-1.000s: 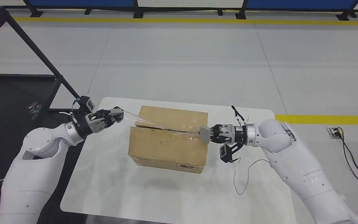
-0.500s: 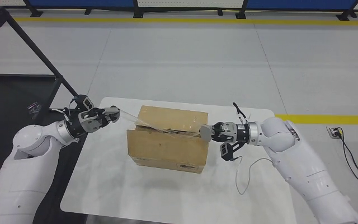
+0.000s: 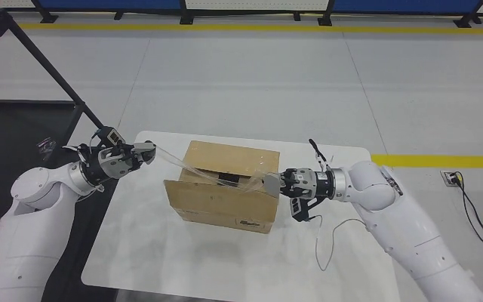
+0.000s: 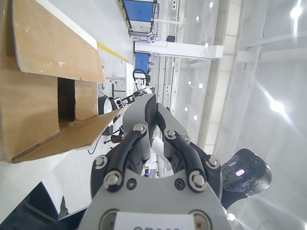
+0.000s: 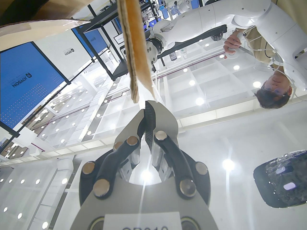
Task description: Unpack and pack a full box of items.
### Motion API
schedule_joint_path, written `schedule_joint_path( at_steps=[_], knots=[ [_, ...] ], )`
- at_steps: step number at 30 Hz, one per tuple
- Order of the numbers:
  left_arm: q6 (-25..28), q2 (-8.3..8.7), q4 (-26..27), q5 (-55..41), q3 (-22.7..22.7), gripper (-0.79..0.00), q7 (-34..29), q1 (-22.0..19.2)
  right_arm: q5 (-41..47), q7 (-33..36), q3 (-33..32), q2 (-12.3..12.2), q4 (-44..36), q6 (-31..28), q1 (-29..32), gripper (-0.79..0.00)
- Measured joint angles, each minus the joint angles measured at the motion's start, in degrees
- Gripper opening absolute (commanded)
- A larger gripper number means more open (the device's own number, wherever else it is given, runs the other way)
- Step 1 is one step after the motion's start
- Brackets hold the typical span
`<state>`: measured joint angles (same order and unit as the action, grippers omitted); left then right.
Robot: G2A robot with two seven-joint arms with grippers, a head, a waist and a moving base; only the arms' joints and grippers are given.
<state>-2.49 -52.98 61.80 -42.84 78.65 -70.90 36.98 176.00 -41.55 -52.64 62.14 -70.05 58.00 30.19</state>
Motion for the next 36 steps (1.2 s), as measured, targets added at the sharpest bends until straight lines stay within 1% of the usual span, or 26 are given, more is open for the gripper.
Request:
schedule_joint_path(
  at_steps=[21,22,23,24,25,28,34,36],
  knots=[
    [0.00,0.00,0.00,0.00,0.00,-0.785,0.00,0.00,0.00,-0.01,0.00,0.00,0.00,0.00,0.00,-0.785],
    [0.00,0.00,0.00,0.00,0.00,-0.779,0.00,0.00,0.00,-0.01,0.00,0.00,0.00,0.00,0.00,-0.656],
    [0.00,0.00,0.00,0.00,0.00,-0.523,0.00,0.00,0.00,-0.01,0.00,0.00,0.00,0.00,0.00,-0.443],
    [-0.01,-0.01,-0.01,0.02,-0.02,-0.308,-0.01,0.02,0.00,-0.01,0.00,0.00,0.00,0.00,0.00,0.000],
    [-0.23,-0.03,-0.07,0.34,-0.34,0.000,-0.24,0.21,0.00,-0.01,0.00,0.00,0.00,0.00,0.00,0.000],
    [-0.92,-0.12,-0.21,2.80,-2.03,0.000,-0.70,0.36,0.00,-0.01,0.00,0.00,0.00,0.00,0.00,0.000],
    [-0.89,-0.11,-0.21,2.80,-1.99,0.000,-0.67,0.33,-0.17,0.18,0.01,0.02,-0.17,-0.18,0.14,0.000],
    [-0.89,-0.11,-0.21,2.80,-1.99,0.000,-0.67,0.33,-1.78,1.49,-0.04,0.06,-1.42,-1.36,1.02,-0.422]
  ],
)
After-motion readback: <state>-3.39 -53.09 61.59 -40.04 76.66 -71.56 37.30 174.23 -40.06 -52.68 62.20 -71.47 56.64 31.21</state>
